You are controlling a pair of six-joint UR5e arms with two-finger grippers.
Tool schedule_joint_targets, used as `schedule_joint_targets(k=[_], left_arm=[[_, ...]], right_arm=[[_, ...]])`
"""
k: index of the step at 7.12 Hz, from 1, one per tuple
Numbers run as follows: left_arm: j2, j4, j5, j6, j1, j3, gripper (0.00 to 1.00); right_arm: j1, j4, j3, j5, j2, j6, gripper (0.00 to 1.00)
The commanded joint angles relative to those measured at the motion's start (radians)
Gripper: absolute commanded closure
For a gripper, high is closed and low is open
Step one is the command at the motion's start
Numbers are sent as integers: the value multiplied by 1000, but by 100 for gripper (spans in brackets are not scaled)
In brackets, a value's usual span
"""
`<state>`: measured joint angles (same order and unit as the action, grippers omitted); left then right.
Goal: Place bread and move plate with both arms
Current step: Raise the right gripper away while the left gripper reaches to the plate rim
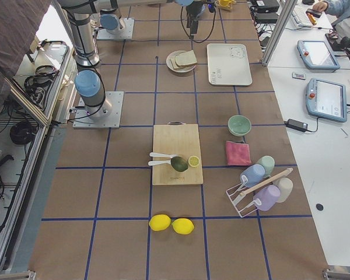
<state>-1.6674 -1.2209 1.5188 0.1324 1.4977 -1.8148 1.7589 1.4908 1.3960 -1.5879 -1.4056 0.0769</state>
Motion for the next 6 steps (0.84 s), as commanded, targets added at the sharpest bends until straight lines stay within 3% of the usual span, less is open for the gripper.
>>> schedule_joint_targets(k=[1,2,3,4,6], left_arm=[[-79,194,-51,160,71,-82,0],[-115,246,-54,183,108,-86,7],[-144,245,-72,228,154,-89,13],[-179,254,-72,239,180,-92,13],[-233,296,-89,259,222,-92,17]], right_arm=[[-79,-4,-2,-14,-1,-43,0],[-82,-3,3,-11,-25,-163,0],[-87,-10,11,-26,-51,-166,0],[-129,6,3,-109,-67,-151,0],[-196,8,15,-96,-72,-147,0]])
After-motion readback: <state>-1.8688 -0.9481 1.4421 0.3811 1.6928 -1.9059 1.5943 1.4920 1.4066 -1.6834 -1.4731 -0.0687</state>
